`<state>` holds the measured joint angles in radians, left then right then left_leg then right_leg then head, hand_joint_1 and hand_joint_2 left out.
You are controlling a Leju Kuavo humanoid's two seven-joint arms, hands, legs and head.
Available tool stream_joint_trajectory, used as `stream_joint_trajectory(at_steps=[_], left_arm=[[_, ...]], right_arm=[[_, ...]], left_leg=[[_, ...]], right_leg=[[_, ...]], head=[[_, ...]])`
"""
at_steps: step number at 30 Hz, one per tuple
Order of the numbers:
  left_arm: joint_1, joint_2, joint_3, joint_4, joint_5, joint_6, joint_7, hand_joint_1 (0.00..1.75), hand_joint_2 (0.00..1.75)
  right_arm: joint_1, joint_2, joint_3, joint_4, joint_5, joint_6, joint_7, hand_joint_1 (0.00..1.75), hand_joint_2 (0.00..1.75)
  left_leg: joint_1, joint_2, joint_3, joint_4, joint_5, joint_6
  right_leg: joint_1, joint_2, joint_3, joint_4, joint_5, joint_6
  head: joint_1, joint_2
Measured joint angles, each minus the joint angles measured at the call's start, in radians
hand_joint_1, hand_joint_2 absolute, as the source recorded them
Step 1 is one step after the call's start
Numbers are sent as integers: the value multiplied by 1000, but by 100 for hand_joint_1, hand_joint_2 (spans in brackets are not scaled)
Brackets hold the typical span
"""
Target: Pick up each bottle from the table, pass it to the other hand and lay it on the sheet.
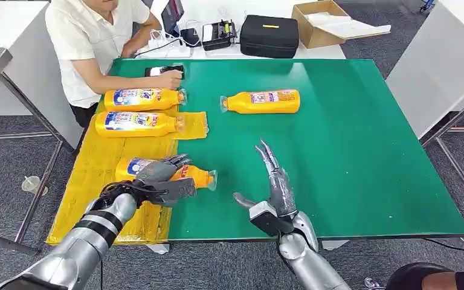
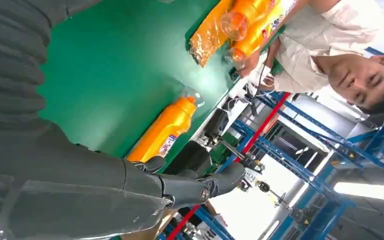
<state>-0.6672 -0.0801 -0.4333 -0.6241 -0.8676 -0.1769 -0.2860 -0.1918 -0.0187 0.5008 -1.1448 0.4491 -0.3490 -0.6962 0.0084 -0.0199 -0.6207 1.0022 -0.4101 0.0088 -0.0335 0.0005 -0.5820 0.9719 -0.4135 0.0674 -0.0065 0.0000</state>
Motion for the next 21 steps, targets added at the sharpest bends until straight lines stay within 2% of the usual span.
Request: stream_joint_trajectory(at_steps=[6, 15, 21], left_arm=[[-4, 18, -10, 0, 86, -46, -50, 0, 175], [-1, 37, -24, -29, 150, -34, -79, 0, 175], [29, 66, -52, -188, 207, 27, -65, 0, 175]], right_arm=[[-21, -14, 40, 14, -26, -30, 0, 0, 175], [-37, -29, 81, 28, -41, -51, 0, 0, 175], [-37, -38, 89, 31, -37, -79, 0, 0, 175]], left_leg=[[0, 0, 0, 0, 0, 0], [0, 0, 0, 0, 0, 0], [0, 0, 0, 0, 0, 0]], right_leg=[[0, 0, 0, 0, 0, 0], [0, 0, 0, 0, 0, 0], [0, 0, 0, 0, 0, 0]], head=[[0, 0], [0, 0], [0, 0]])
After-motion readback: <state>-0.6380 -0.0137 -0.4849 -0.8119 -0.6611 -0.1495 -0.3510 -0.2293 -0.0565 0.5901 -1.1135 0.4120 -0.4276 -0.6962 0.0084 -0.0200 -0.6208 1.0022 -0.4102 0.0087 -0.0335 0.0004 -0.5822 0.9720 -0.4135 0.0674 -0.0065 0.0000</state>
